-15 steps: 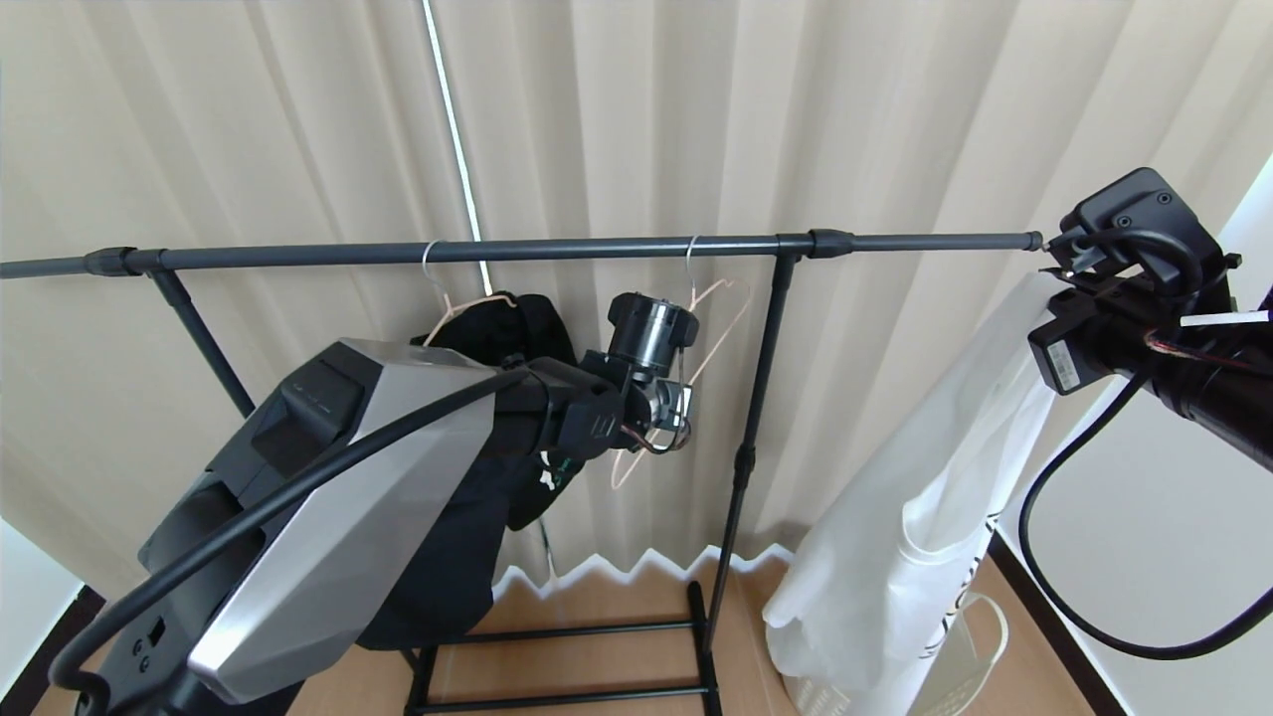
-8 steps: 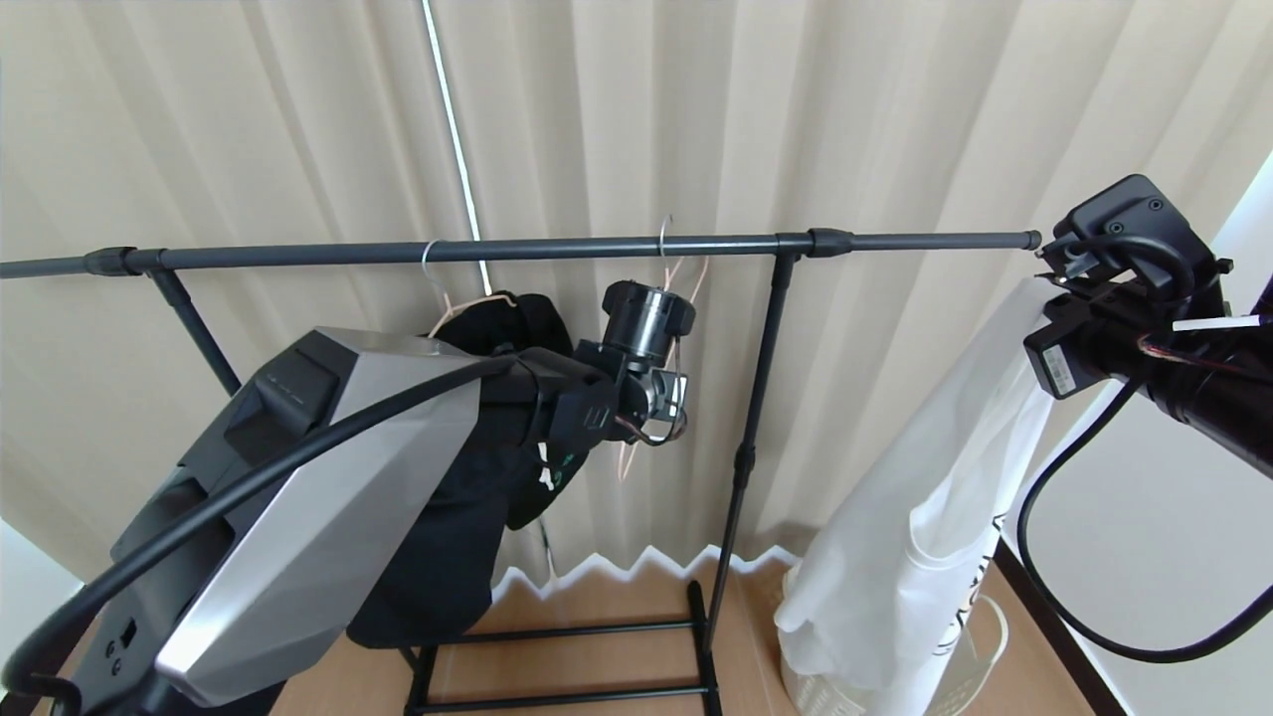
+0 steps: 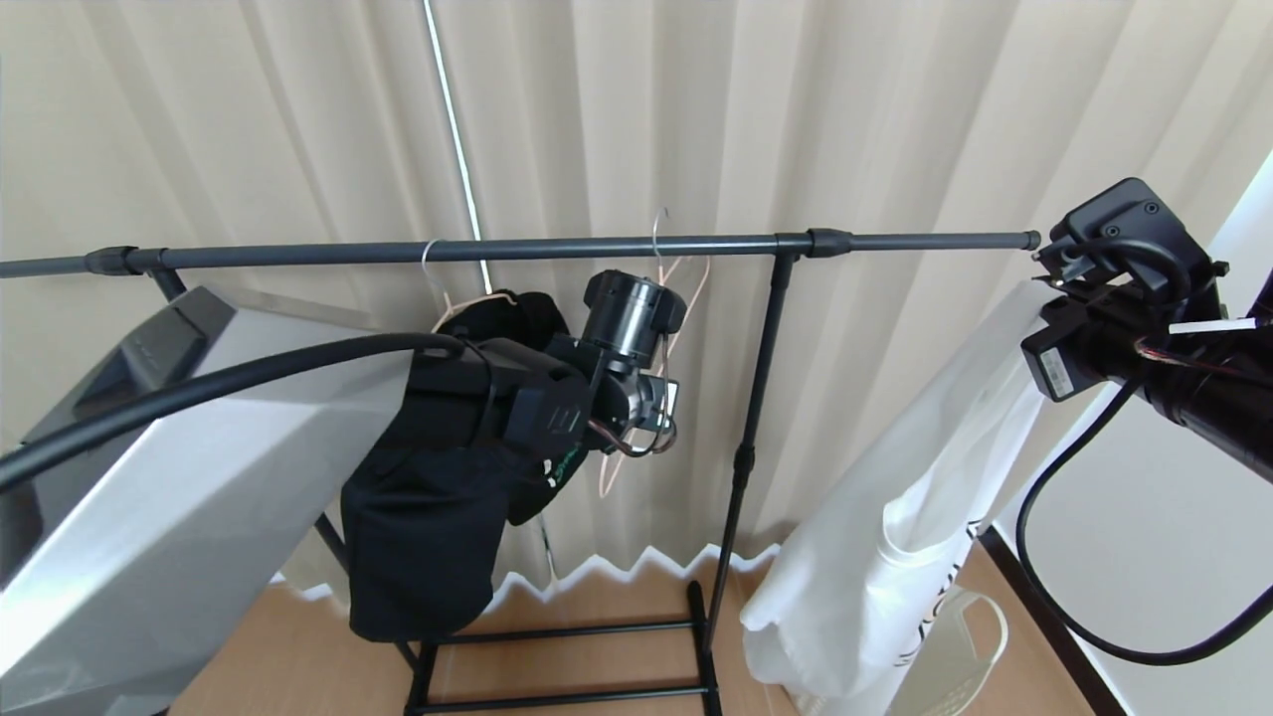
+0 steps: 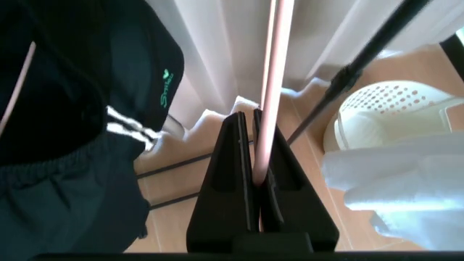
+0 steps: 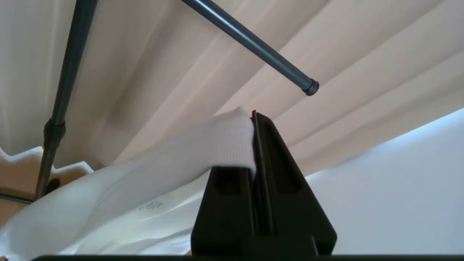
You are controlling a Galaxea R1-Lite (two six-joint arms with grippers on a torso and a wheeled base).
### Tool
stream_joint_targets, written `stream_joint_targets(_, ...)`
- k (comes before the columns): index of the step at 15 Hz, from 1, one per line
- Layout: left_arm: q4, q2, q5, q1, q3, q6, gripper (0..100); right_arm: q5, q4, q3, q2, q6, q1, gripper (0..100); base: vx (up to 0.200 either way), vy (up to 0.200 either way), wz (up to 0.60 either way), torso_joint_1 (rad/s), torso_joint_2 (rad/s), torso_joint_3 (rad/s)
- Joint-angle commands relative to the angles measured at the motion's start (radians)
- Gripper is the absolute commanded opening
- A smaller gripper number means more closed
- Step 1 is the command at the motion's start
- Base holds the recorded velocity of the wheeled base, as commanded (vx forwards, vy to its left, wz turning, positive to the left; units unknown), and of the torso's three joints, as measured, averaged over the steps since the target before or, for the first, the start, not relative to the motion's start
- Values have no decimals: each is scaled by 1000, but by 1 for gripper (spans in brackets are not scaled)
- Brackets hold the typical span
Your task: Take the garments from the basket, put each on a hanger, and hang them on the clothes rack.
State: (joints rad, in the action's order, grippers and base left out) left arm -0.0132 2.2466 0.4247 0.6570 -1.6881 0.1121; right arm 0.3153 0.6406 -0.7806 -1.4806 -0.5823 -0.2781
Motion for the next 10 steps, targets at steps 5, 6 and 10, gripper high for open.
stream_joint_targets(5,1,-278,-9,29,292,-2,0,1,10,-11,-41,6,-87,0,0,0,0,0,0,0)
stream_joint_targets(6,7,-334,-9,32,361,-2,0,11,28,-9,-56,7,-105,0,0,0,0,0,0,0)
stream_joint_targets(10,252,-568,-47,53,800,-51,0,120,192,-3,-144,13,-113,0,0,0,0,0,0,0)
